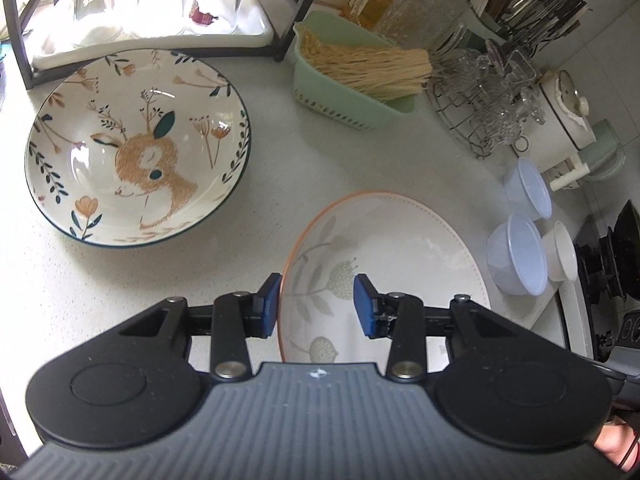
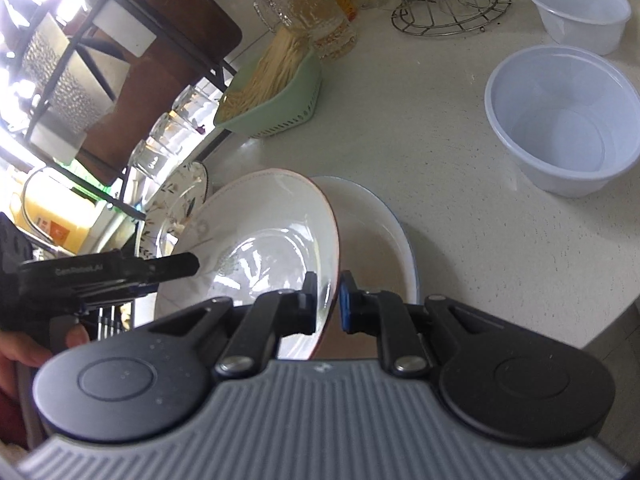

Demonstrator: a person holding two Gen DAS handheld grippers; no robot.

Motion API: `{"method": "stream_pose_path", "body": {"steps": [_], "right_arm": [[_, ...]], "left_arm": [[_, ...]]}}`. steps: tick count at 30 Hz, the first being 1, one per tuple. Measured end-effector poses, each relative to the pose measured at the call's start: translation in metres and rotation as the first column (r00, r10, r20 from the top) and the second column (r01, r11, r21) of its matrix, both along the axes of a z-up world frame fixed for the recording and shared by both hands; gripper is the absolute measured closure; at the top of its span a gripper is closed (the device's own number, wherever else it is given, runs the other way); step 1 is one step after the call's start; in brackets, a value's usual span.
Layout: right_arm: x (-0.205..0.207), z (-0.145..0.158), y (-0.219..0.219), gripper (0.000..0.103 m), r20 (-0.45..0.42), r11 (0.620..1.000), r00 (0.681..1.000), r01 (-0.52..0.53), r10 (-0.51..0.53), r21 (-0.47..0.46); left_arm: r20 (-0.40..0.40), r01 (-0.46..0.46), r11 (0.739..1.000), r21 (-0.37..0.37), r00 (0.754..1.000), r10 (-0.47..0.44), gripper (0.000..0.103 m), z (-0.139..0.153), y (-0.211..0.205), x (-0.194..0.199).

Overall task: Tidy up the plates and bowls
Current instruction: 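Carry the bowl with both grippers and lower it onto the rose plate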

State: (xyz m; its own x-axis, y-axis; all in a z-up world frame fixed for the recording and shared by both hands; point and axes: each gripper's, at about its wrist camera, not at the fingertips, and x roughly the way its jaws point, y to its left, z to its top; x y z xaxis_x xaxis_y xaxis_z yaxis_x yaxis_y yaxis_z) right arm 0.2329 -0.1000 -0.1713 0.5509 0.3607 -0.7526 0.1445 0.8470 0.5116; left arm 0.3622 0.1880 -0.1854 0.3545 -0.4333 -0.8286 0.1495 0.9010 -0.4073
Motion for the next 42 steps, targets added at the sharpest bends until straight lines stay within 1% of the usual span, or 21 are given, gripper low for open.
{"method": "stream_pose_path", "body": {"steps": [3, 8, 11, 15, 19, 23, 26, 31, 37, 42], "right_arm": [[0.001, -0.001, 0.0, 0.089, -0.002, 1.0, 1.0, -0.021, 0.021, -0.019], [-0.001, -0.002, 0.001, 0.089, 0.0, 0.999, 0.999, -0.041, 0.041, -0.035], [-0.002, -0.004, 0.001, 0.089, -0.009, 0.998, 0.999, -0.046, 0.045, -0.049], [0.001, -0.007, 0.001, 0.089, -0.022, 0.996, 0.998, -0.062, 0.061, -0.058], [0.003, -0.01, 0.003, 0.088, -0.03, 0.994, 0.996, -0.081, 0.079, -0.071], [0.002, -0.009, 0.003, 0.088, -0.024, 0.994, 0.997, -0.075, 0.073, -0.074], [0.003, -0.007, 0.007, 0.088, -0.017, 0.989, 0.996, -0.088, 0.086, -0.122], [0.004, -0.009, 0.006, 0.088, -0.013, 0.989, 0.997, -0.08, 0.079, -0.128], [0.006, -0.008, 0.005, 0.089, -0.002, 0.986, 0.997, -0.078, 0.078, -0.148], [0.006, -0.007, 0.007, 0.088, 0.002, 0.98, 0.995, -0.096, 0.098, -0.171]], "left_arm": [[-0.007, 0.01, 0.999, 0.032, 1.0, -0.01, 0.059, -0.003, -0.004, -0.002], [-0.009, 0.018, 0.998, 0.055, 1.0, -0.017, 0.059, -0.005, -0.008, -0.002], [0.006, 0.017, 0.998, 0.062, 1.0, -0.018, 0.059, -0.002, -0.012, -0.003], [0.02, 0.015, 0.995, 0.094, 1.0, -0.016, 0.059, -0.004, -0.019, -0.005], [0.001, -0.002, 0.996, 0.095, 1.0, 0.002, 0.059, -0.011, -0.018, -0.006], [0.002, 0.0, 0.993, 0.121, 1.0, 0.0, 0.059, -0.012, -0.022, -0.007], [-0.008, -0.001, 0.991, 0.137, 1.0, 0.002, 0.059, -0.012, -0.026, -0.006], [-0.019, 0.007, 0.985, 0.174, 1.0, -0.004, 0.059, -0.013, -0.032, -0.004], [-0.027, -0.013, 0.982, 0.188, 0.999, 0.018, 0.059, -0.01, -0.034, -0.003], [-0.014, -0.056, 0.985, 0.164, 0.998, 0.059, 0.058, -0.001, -0.028, -0.007]]}}
